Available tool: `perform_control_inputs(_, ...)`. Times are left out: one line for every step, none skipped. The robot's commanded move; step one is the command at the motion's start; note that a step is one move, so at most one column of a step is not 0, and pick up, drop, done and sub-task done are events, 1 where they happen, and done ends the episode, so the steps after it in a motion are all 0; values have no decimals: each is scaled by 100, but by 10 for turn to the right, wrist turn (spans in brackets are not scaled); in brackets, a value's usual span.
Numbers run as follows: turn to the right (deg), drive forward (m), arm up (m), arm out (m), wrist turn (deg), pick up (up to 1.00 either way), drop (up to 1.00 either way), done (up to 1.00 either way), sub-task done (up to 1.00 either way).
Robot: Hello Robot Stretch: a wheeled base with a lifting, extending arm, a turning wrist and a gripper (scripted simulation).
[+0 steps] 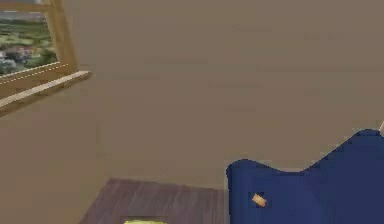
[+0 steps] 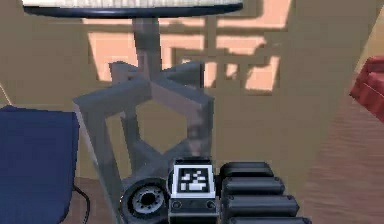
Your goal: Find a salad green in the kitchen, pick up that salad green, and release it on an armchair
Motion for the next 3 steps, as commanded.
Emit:
perform_control_inputs(-450, 0, 0, 0, 0, 0, 0, 0, 0)
perform_control_inputs(-450, 0, 0, 0, 0, 0, 0, 0, 0)
perform_control_inputs(-360, 0, 0, 0, 0, 0, 0, 0, 0)
